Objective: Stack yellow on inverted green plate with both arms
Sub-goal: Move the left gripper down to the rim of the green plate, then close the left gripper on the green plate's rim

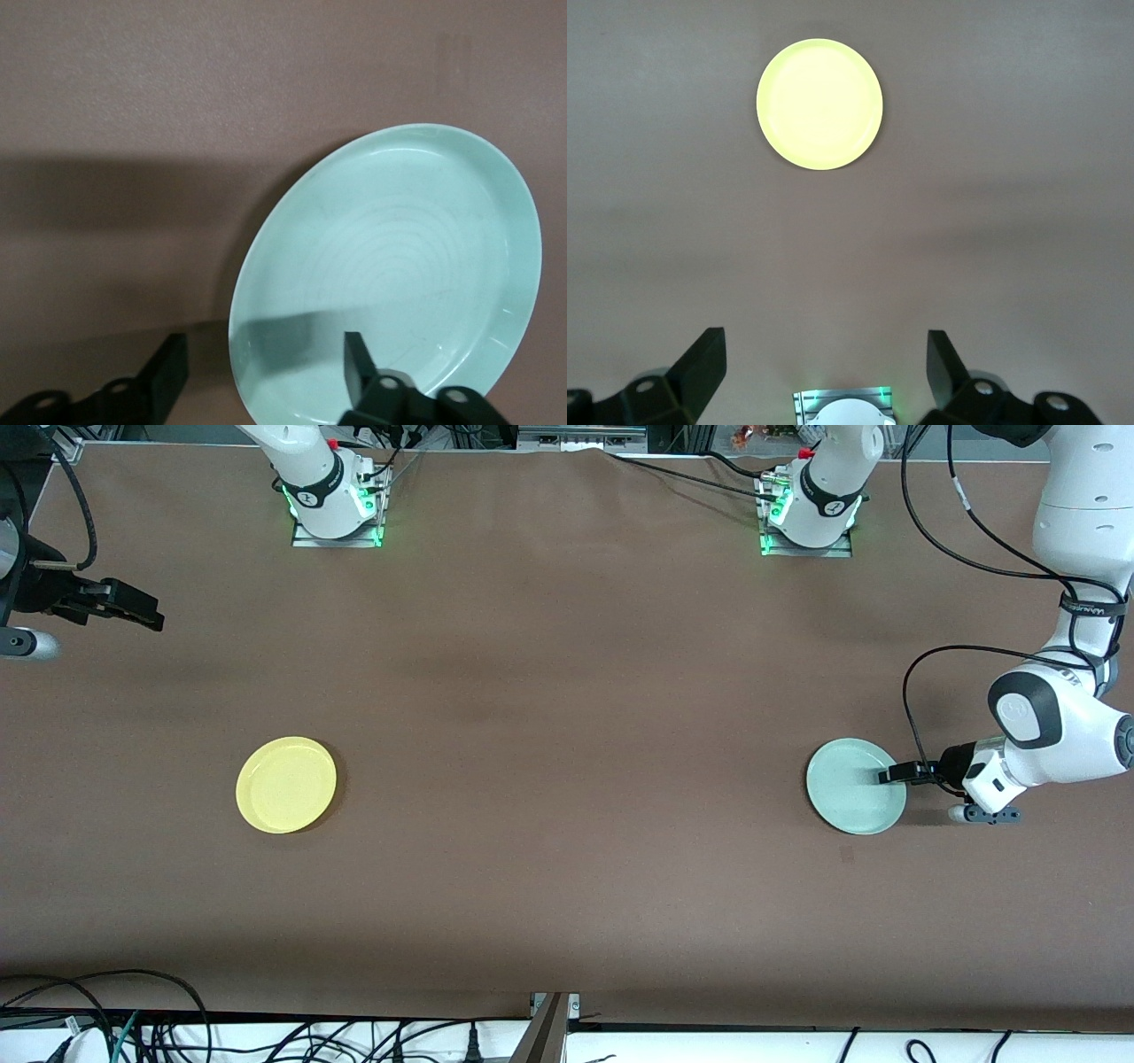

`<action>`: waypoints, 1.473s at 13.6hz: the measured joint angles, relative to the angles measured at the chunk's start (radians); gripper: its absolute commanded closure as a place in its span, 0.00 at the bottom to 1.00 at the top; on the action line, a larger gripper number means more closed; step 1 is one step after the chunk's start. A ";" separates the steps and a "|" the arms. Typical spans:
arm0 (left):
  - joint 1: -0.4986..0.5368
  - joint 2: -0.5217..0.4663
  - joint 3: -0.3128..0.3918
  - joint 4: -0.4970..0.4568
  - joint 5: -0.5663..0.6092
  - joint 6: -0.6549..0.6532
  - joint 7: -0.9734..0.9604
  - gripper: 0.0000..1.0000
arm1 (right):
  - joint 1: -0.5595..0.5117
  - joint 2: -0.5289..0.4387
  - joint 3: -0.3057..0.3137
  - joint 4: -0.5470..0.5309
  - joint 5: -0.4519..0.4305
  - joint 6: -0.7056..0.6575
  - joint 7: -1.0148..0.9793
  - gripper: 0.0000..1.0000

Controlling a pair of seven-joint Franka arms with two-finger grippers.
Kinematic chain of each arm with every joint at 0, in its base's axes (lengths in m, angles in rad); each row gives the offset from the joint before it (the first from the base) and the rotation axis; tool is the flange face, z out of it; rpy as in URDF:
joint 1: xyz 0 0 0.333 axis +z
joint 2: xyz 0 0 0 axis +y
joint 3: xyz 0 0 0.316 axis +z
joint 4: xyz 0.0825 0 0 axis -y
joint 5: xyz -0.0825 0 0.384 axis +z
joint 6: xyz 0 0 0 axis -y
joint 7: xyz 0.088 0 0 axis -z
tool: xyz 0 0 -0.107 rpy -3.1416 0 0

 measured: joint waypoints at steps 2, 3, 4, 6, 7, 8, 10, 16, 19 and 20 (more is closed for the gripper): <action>-0.001 0.003 -0.001 0.000 0.000 0.004 0.001 0.73 | 0.000 0.000 0.000 0.000 0.000 0.000 0.000 0.00; -0.002 0.005 -0.001 0.000 0.000 0.006 0.001 0.80 | 0.000 0.000 0.000 0.000 0.000 0.000 0.000 0.00; -0.002 0.006 -0.001 0.000 0.000 0.007 0.001 0.87 | 0.000 0.000 0.000 0.000 0.000 0.000 0.000 0.00; -0.002 0.007 -0.001 0.000 0.000 0.009 0.002 0.93 | 0.000 0.000 0.000 0.000 0.000 0.000 0.000 0.00; -0.002 0.007 -0.001 0.000 0.000 0.010 0.002 0.98 | 0.000 0.000 0.000 0.000 0.000 0.000 0.000 0.00; -0.002 0.007 -0.001 0.000 0.000 0.014 0.002 1.00 | 0.000 0.000 0.000 0.000 0.000 0.000 0.000 0.00; -0.003 0.007 -0.001 0.000 0.000 0.029 0.003 1.00 | 0.000 0.000 0.000 0.000 0.000 0.000 0.000 0.00; -0.031 0.001 -0.015 0.061 0.000 0.052 0.014 1.00 | 0.000 0.000 0.000 0.000 0.000 -0.001 0.000 0.00; -0.059 -0.018 -0.039 0.121 0.000 0.049 0.014 1.00 | 0.000 0.000 0.000 0.000 0.001 -0.001 0.000 0.00; -0.075 -0.022 -0.044 0.137 0.001 0.048 0.015 1.00 | 0.000 0.000 0.000 0.000 0.001 -0.001 0.000 0.00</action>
